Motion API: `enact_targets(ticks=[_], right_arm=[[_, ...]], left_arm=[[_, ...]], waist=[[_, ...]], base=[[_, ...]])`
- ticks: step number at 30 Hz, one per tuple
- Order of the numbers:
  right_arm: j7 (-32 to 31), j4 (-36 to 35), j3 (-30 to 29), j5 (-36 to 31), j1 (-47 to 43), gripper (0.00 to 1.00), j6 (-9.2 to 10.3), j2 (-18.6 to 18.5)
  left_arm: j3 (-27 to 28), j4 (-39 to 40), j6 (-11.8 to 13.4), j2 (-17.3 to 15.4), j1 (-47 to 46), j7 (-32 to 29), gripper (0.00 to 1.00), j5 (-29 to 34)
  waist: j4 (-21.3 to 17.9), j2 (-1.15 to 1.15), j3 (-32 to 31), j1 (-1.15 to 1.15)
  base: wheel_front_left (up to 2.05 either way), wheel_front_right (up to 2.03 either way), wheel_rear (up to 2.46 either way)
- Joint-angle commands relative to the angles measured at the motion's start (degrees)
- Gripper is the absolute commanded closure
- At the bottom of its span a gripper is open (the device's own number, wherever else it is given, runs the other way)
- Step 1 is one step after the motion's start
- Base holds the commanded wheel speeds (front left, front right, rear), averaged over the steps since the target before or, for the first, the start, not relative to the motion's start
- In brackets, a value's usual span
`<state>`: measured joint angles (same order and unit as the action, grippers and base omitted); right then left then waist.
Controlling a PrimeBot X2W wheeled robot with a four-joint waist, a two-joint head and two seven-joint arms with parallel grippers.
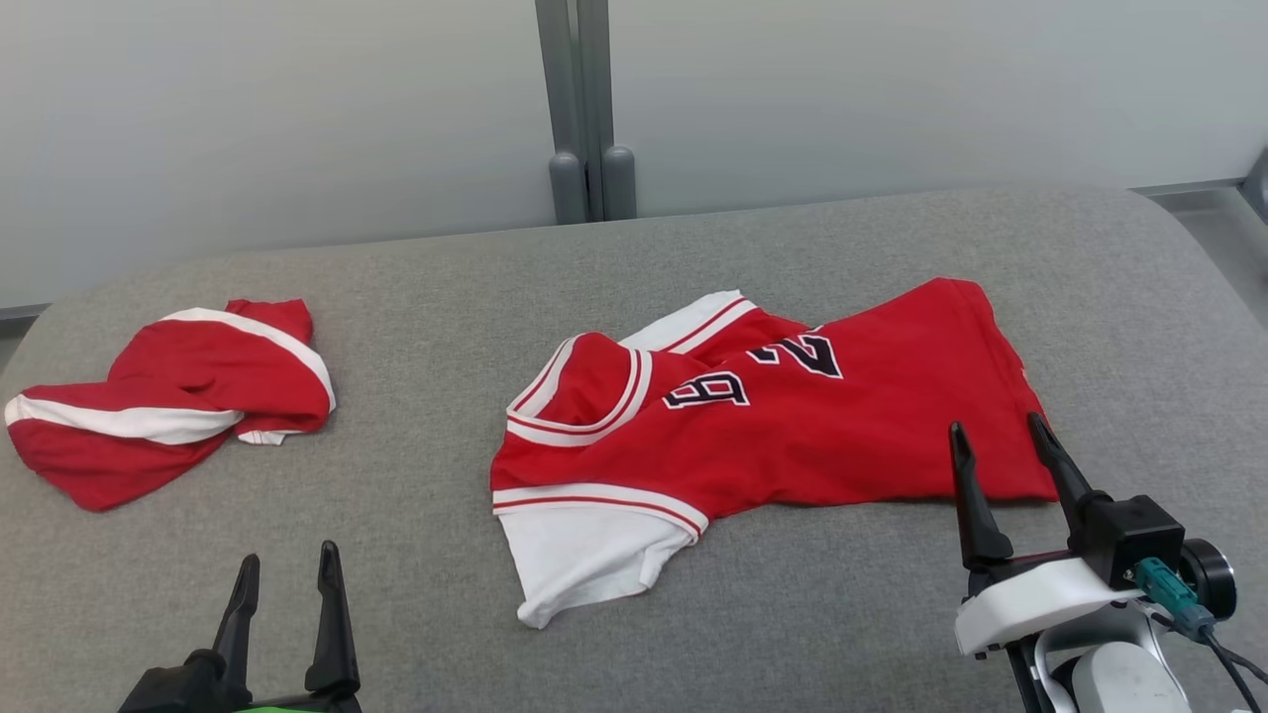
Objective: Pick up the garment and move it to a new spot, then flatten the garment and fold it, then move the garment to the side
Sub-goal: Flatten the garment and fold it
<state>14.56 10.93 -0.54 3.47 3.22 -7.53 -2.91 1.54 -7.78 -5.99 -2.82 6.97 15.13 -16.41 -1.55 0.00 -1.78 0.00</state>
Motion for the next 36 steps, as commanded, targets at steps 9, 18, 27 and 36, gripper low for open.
enact_targets(ticks=[9, 18, 27, 36], right_arm=[[0.4, 0.4, 0.1, 1.7, 0.2, 0.0, 0.09, 0.0], [-1.6, 1.7, -0.2, 1.6, 1.6, 0.0, 0.09, 0.0], [-20.4, 8.0, -4.7, 4.3, 7.2, 0.0, 0.08, -3.5], [-25.7, 16.9, -9.7, 4.8, 14.6, 0.0, 0.08, -4.4]], left_arm=[[0.3, -0.6, -0.4, -0.1, -1.5, 0.0, 0.0, 1.1], [-1.2, -1.7, -0.6, -0.1, -2.3, 0.0, 0.0, 1.2], [-10.9, -14.2, 1.0, -0.2, -10.6, -10.3, 0.0, -6.2], [-18.8, -21.1, 5.0, -0.2, -17.9, -18.6, 0.0, -9.2]], waist=[[-1.0, 0.0, -0.3, 0.0], [-1.1, 0.0, 0.7, 0.0], [-1.3, 0.0, 4.4, 0.0], [-1.9, 0.0, 9.3, 0.0]], base=[[0.0, 0.0, 0.0], [0.0, 0.0, 0.0], [0.0, 0.0, 0.0], [0.0, 0.0, 0.0]])
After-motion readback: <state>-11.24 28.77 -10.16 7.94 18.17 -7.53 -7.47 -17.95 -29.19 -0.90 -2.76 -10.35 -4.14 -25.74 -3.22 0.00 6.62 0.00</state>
